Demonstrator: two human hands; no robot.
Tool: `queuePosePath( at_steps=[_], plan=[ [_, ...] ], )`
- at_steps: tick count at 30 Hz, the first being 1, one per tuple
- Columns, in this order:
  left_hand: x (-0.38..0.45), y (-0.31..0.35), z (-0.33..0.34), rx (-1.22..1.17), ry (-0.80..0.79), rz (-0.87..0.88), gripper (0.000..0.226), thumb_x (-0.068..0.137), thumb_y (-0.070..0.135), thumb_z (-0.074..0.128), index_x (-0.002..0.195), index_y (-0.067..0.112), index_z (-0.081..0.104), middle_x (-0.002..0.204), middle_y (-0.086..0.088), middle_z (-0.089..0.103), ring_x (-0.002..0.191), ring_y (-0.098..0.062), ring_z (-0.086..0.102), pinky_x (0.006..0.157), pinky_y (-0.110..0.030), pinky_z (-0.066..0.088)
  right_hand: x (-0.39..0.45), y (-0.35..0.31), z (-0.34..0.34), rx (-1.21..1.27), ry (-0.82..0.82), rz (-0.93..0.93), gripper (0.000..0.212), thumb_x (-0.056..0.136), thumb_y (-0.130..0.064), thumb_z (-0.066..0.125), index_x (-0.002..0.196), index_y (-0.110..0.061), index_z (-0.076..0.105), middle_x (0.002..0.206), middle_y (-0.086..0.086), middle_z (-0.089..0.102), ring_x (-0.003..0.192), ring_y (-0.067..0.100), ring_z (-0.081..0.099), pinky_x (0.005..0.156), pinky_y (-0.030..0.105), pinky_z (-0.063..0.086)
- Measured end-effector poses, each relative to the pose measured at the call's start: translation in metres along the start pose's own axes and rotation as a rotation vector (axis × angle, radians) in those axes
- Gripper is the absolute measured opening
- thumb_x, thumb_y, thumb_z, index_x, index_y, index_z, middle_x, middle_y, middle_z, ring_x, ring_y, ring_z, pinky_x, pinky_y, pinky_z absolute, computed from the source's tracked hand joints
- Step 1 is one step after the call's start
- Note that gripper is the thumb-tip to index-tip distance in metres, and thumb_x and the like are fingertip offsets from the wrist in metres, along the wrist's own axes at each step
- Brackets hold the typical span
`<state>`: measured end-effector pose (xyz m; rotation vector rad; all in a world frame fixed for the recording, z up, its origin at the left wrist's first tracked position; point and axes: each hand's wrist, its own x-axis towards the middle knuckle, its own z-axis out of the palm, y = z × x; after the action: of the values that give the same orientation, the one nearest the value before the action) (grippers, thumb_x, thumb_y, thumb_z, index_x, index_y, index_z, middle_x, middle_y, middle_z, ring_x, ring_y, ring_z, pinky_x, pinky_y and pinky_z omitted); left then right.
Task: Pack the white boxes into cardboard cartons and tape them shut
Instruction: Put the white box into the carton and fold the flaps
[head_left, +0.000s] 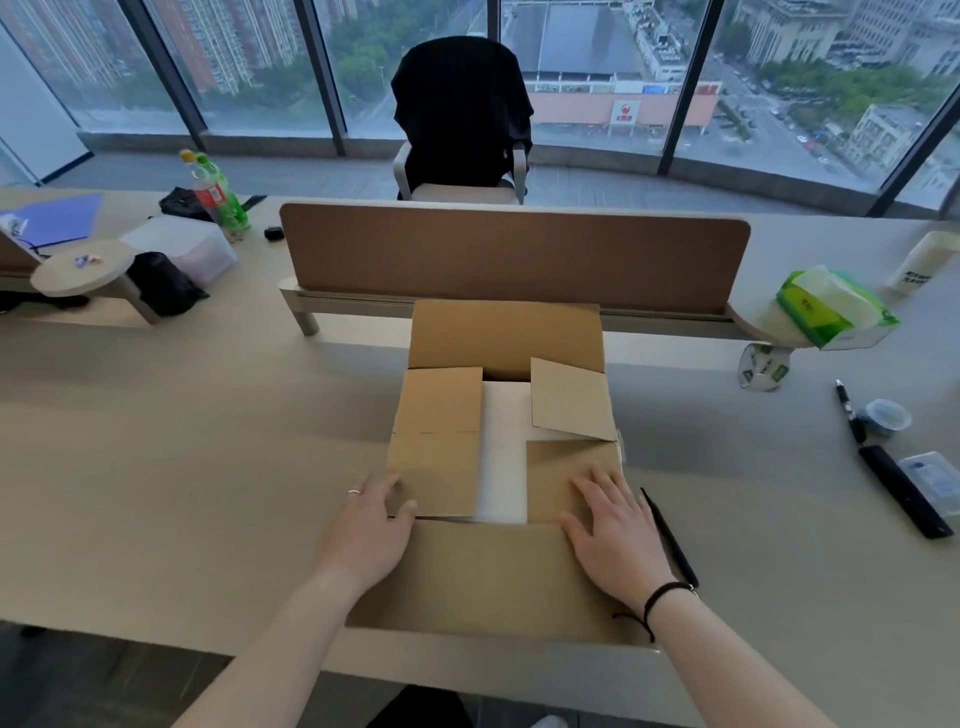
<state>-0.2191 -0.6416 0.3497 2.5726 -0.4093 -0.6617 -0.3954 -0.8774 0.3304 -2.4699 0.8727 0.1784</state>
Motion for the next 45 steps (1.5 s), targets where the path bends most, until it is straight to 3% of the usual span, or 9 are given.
queuePosePath(
  at_steps=[8, 11, 14, 17, 24, 31, 37, 41, 45],
  plan=[
    [-0.016, 0.002, -0.015, -0.168, -0.037, 0.062, 0.036, 0.099, 0.038, 0.058, 0.132, 0.024, 0.061, 0.136, 0.001, 0.053, 0.114, -0.014, 0.051, 0.099, -0.029, 0.038, -0.024, -0.014, -0.026, 0.081, -0.009, 0.212, 0.066, 0.095, -0.048, 0.055, 0.154, -0.027, 0.032, 0.169, -0.008, -0.001, 0.147, 0.023, 0.033, 0.108, 0.034, 0.038],
    [-0.015, 0.001, -0.025, -0.405, -0.05, -0.008, 0.018, 0.099, 0.03, 0.061, 0.113, 0.021, 0.067, 0.11, 0.002, 0.063, 0.108, -0.019, 0.059, 0.086, -0.027, 0.043, -0.033, -0.017, -0.042, 0.146, -0.029, 0.32, 0.068, 0.092, -0.049, 0.061, 0.151, -0.023, 0.039, 0.163, -0.002, 0.03, 0.14, 0.019, 0.045, 0.108, 0.034, 0.041],
    [-0.019, 0.005, -0.036, -0.593, -0.02, -0.005, 0.017, 0.101, 0.032, 0.058, 0.095, 0.019, 0.067, 0.091, 0.0, 0.063, 0.081, -0.018, 0.06, 0.063, -0.031, 0.053, -0.041, -0.02, -0.063, 0.394, 0.045, 0.372, 0.05, 0.092, -0.048, 0.064, 0.133, -0.019, 0.06, 0.123, -0.001, 0.066, 0.082, 0.016, 0.07, 0.068, 0.029, 0.056],
    [-0.017, 0.011, -0.047, -0.807, -0.024, -0.064, 0.029, 0.102, 0.043, 0.055, 0.096, 0.018, 0.067, 0.097, -0.002, 0.065, 0.085, -0.023, 0.063, 0.076, -0.041, 0.057, -0.041, -0.027, -0.077, 0.721, 0.186, 0.42, 0.038, 0.095, -0.045, 0.064, 0.114, -0.012, 0.068, 0.099, 0.004, 0.07, 0.062, 0.016, 0.067, 0.058, 0.031, 0.055],
    [-0.003, 0.022, -0.042, -0.794, 0.068, 0.008, 0.035, 0.097, 0.053, 0.055, 0.114, 0.024, 0.064, 0.104, 0.004, 0.068, 0.099, -0.022, 0.066, 0.091, -0.045, 0.055, -0.027, -0.05, -0.062, 0.586, 0.364, 0.261, 0.063, 0.093, -0.036, 0.069, 0.146, -0.016, 0.043, 0.139, 0.0, 0.05, 0.132, 0.022, 0.048, 0.111, 0.037, 0.039],
    [0.025, 0.029, -0.02, -0.411, 0.104, 0.072, 0.063, 0.096, 0.042, 0.061, 0.152, 0.023, 0.038, 0.147, 0.003, 0.051, 0.139, -0.019, 0.044, 0.107, -0.036, 0.039, 0.007, -0.043, -0.037, 0.114, 0.253, 0.165, 0.064, 0.096, -0.048, 0.057, 0.152, -0.026, 0.035, 0.163, 0.009, 0.021, 0.145, 0.027, 0.031, 0.117, 0.039, 0.032],
    [0.046, 0.037, 0.005, 0.198, 0.137, 0.062, 0.077, 0.097, 0.062, 0.045, 0.157, 0.019, 0.023, 0.161, -0.004, 0.032, 0.14, -0.032, 0.03, 0.112, -0.042, 0.033, 0.042, -0.031, -0.022, -0.2, 0.126, 0.004, 0.073, 0.092, -0.071, 0.038, 0.155, -0.04, 0.017, 0.169, -0.002, -0.01, 0.156, 0.024, -0.005, 0.126, 0.043, 0.005],
    [0.057, 0.043, 0.026, 0.258, 0.067, 0.029, 0.086, 0.096, 0.071, 0.022, 0.162, 0.02, 0.003, 0.169, -0.01, -0.007, 0.153, -0.034, 0.012, 0.122, -0.046, 0.02, 0.07, -0.018, -0.017, -0.229, 0.07, -0.093, 0.077, 0.093, -0.075, 0.024, 0.158, -0.041, 0.001, 0.168, -0.005, -0.018, 0.154, 0.02, -0.019, 0.124, 0.045, -0.013],
    [0.072, 0.042, 0.032, 0.28, 0.094, 0.018, 0.089, 0.092, 0.075, 0.013, 0.162, 0.021, -0.002, 0.169, -0.011, -0.01, 0.154, -0.033, 0.014, 0.122, -0.044, 0.022, 0.082, -0.012, -0.004, -0.213, 0.089, -0.124, 0.078, 0.093, -0.077, 0.013, 0.159, -0.04, -0.005, 0.166, -0.007, -0.021, 0.151, 0.015, -0.025, 0.122, 0.047, -0.016]
  ],
)
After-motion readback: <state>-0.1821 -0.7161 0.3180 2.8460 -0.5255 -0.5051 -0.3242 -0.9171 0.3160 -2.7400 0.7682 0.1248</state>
